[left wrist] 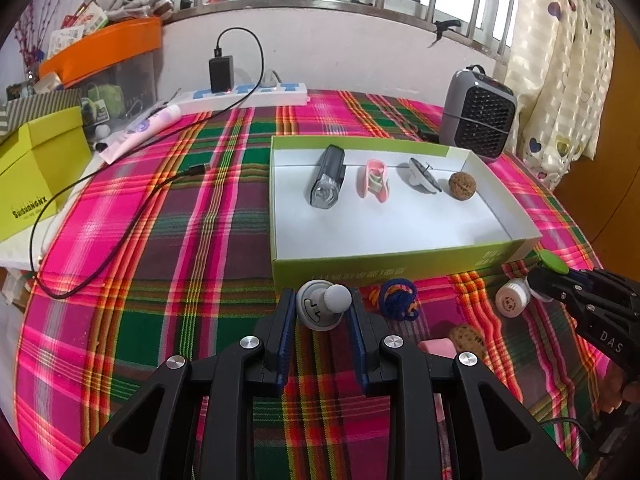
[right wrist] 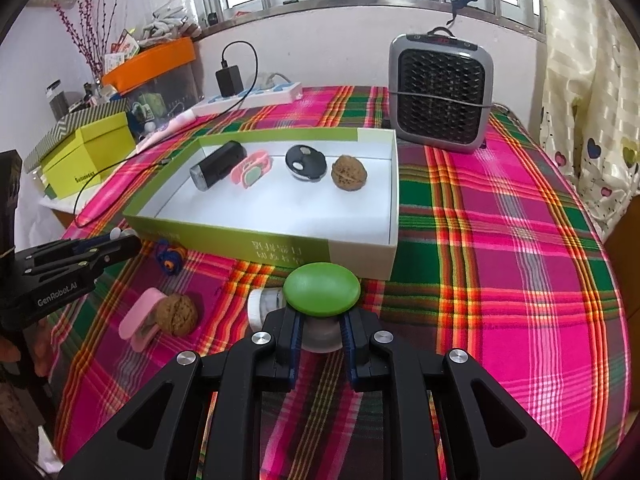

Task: Organize objects
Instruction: 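Carry the white knob in the left tool toward the box while the right carries the green mushroom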

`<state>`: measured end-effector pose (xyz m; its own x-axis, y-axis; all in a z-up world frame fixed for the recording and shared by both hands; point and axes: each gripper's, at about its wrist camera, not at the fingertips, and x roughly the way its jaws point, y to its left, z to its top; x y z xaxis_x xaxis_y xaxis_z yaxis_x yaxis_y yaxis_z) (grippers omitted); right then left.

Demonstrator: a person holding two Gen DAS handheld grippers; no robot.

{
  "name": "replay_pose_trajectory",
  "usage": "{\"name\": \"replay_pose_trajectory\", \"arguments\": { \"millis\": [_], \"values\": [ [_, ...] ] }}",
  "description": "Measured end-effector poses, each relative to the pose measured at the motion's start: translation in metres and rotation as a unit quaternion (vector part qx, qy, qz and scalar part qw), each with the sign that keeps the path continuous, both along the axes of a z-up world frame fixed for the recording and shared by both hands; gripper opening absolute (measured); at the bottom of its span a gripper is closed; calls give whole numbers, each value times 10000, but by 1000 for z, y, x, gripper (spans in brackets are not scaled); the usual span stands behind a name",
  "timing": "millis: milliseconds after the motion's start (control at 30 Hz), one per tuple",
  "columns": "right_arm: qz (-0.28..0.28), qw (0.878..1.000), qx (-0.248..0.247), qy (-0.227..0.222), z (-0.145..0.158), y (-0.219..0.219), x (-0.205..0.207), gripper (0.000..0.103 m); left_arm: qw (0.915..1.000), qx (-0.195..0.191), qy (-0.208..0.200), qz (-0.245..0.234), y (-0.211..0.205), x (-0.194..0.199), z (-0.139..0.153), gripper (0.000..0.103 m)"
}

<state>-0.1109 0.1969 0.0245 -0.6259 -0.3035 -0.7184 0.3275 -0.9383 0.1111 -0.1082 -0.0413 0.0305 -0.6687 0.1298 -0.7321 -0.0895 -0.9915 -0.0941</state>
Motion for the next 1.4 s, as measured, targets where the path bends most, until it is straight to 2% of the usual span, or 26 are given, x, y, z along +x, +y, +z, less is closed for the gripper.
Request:
{"name": "replay_pose_trajectory", "arguments": {
  "millis": [333,633,933,1400],
  "values": [
    [69,9997,-90,202,19,-4,-6,18,9998,-58,182,-70,5,-6,17,23],
    [361,9987,-151,325,30,-22,-25,18,9993,-45,311,-192,13,-22,26,23],
    [643,9977,-132,161,22,-45,-60,18,9992,-166,214,-281,19,-43,18,23],
    [787,9967,-83,-180,3,-63,-100,18,9991,-185,13,-378,18,-72,4,23]
  ]
}}
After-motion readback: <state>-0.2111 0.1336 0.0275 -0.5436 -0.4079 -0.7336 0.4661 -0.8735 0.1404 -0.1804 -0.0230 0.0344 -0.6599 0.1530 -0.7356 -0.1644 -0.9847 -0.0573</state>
